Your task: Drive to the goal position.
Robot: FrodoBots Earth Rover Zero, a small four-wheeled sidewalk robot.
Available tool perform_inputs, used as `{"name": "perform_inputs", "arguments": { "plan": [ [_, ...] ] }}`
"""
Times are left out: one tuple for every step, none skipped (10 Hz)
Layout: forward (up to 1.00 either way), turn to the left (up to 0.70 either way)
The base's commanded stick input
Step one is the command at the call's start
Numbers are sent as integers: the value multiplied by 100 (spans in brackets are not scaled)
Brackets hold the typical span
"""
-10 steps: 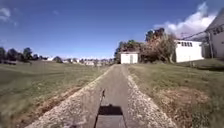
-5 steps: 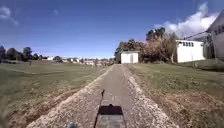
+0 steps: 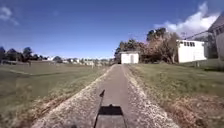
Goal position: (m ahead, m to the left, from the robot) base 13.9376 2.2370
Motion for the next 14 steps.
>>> {"name": "perform_inputs", "arguments": {
  "plan": [
    [70, 0],
    [70, 0],
    [70, 0],
    [70, 0],
    [70, 0],
    [70, 0],
    [70, 0],
    [70, 0],
    [70, 0],
    [70, 0],
    [70, 0],
    [70, 0],
    [70, 0],
    [70, 0]
  ]
}}
